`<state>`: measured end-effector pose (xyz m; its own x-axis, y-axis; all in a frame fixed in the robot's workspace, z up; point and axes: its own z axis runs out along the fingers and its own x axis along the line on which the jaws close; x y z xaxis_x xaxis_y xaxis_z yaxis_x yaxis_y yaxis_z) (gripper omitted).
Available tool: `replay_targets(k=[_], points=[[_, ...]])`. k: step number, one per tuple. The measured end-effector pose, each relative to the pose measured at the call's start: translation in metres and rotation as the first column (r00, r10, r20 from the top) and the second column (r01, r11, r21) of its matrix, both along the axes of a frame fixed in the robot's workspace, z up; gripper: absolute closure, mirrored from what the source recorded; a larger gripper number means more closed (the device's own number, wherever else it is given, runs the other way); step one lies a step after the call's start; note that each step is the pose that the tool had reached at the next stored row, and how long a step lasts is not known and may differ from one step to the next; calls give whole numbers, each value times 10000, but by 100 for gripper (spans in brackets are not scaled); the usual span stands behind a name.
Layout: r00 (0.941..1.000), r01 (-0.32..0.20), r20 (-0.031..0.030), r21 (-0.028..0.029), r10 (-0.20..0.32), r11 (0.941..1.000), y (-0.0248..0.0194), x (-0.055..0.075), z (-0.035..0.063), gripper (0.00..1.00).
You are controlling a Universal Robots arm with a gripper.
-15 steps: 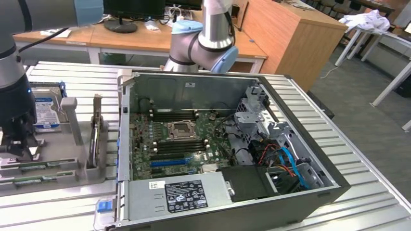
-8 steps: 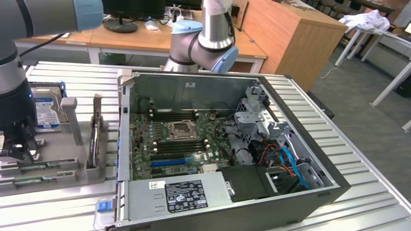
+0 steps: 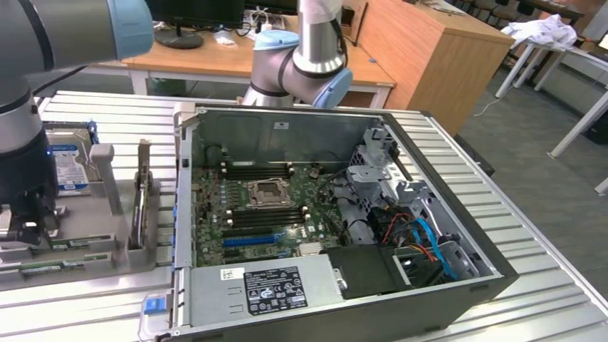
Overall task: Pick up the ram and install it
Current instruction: 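Pick up the ram and move it above insertion slot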
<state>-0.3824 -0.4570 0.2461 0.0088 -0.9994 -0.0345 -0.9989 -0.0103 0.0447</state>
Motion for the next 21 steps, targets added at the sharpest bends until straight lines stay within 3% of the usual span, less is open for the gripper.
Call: replay_targets(k=[21], points=[[10000, -4, 0, 0, 4, 10000, -134, -7, -382, 62]])
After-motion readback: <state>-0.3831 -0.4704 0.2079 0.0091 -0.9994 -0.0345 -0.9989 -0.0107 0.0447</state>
